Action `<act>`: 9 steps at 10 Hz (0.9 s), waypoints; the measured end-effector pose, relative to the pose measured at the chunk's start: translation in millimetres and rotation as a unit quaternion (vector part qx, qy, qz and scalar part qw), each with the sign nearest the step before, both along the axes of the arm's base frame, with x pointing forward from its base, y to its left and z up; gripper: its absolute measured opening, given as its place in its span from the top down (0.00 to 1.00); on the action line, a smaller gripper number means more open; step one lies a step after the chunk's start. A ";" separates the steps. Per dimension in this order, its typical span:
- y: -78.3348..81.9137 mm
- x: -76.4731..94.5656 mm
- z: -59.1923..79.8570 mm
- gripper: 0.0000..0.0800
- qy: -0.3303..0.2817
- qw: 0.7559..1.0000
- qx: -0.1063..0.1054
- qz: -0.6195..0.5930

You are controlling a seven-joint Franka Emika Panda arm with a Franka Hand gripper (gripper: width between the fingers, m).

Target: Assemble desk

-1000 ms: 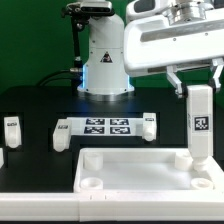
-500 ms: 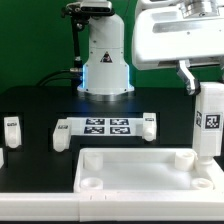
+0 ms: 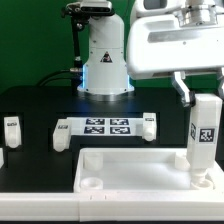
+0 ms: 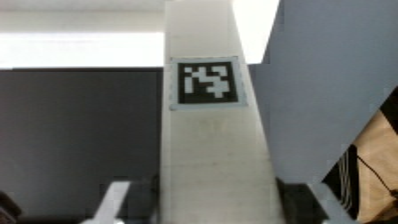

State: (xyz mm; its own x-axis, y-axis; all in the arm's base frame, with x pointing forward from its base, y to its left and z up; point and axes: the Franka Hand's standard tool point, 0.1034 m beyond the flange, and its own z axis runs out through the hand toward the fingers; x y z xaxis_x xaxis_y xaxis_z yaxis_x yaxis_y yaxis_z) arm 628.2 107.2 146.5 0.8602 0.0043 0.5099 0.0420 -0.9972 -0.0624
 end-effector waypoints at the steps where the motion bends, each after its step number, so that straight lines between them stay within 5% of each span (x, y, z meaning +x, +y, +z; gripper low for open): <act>1: -0.2 1.0 1.0 0.64 -0.001 1.000 0.000 0.000; 9: 5.1 2.8 -17.4 0.64 0.000 1.000 -0.005 0.004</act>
Offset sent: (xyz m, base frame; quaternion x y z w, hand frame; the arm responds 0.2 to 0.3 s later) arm 0.0148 0.0097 -0.0059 0.0009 0.0083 0.0129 0.9999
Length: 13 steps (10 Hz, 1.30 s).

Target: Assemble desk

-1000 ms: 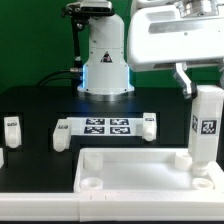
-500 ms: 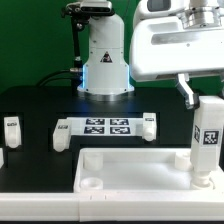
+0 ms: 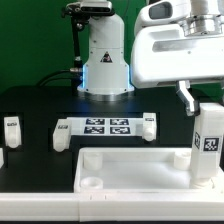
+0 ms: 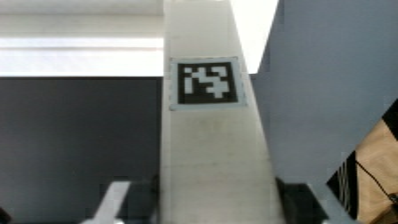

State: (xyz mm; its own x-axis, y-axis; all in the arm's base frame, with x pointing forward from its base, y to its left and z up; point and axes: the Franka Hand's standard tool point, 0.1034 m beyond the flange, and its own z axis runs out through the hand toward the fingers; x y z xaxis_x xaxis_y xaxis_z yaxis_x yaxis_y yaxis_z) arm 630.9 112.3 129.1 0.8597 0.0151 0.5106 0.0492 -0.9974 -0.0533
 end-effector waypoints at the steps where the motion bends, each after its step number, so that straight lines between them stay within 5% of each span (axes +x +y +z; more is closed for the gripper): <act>1: 0.8 -0.3 -4.2 0.64 -0.003 1.000 -0.001 0.000; 4: 0.9 -1.6 -4.8 0.64 -0.028 1.000 -0.006 0.000; 6: 2.7 -1.5 -6.4 0.55 -0.009 1.000 -0.003 0.002; 7: 1.3 -0.5 -7.4 0.31 -0.001 1.000 -0.001 -0.001; 9: 4.3 9.2 -6.7 0.22 0.070 0.997 0.018 -0.014; 13: 6.8 12.4 -3.9 0.19 0.213 0.976 0.035 -0.027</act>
Offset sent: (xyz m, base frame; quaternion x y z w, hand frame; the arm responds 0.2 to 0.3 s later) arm -0.0128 0.0012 -0.0097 -0.0098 0.0293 -0.0112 0.9995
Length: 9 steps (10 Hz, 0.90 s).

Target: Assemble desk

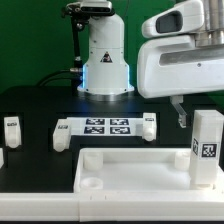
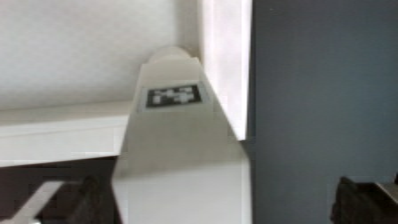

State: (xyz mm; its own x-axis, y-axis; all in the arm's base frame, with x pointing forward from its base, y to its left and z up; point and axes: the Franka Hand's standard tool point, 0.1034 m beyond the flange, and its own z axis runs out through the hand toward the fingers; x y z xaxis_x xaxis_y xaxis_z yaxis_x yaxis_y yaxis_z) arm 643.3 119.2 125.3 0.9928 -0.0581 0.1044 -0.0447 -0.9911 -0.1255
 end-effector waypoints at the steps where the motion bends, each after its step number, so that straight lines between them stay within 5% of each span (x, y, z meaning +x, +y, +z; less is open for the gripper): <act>1: -6.6 -8.0 -3.3 0.19 0.046 0.999 0.001 0.009; 3: -18.7 -11.3 -4.4 0.19 0.091 0.996 0.000 0.011; 6: -18.1 -9.9 -4.9 0.64 0.088 0.996 0.000 -0.001; 9: -17.3 -10.0 -5.1 0.64 0.100 0.990 0.003 -0.100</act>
Offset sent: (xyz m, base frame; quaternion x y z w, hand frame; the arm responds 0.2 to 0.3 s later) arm 0.0000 0.0000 0.0000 0.0000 0.0000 0.0650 0.9979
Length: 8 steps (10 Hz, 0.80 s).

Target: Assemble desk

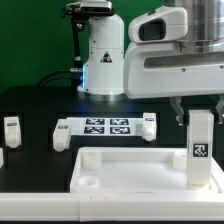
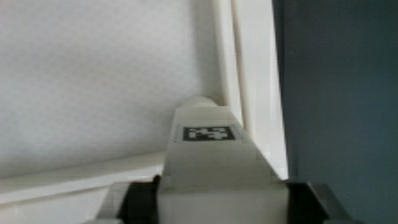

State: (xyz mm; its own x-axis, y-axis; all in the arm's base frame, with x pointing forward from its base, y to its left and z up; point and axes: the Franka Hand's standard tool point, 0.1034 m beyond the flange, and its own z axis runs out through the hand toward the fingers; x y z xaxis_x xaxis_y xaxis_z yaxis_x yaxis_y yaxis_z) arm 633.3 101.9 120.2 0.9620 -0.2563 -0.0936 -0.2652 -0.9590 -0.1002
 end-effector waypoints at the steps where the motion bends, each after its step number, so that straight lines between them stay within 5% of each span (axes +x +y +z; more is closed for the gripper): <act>1: 1.4 0.3 -0.1 0.64 0.005 0.999 -0.003 -0.053; 3: 10.8 4.2 -1.1 0.64 0.007 0.976 -0.008 -0.217; 6: 9.6 6.9 -1.6 0.64 0.023 0.881 0.011 -0.473; 8: 9.6 6.6 -2.1 0.62 0.025 0.873 0.013 -0.486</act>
Offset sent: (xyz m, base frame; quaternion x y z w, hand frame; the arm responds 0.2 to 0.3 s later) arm 0.0102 0.0132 -0.0082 0.0927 0.0481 0.4686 0.8772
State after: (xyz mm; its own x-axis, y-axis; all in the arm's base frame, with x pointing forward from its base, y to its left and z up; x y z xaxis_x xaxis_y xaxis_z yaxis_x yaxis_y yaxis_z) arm 639.9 111.5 118.1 0.2853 -0.9472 -0.1463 -0.9576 -0.2755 -0.0838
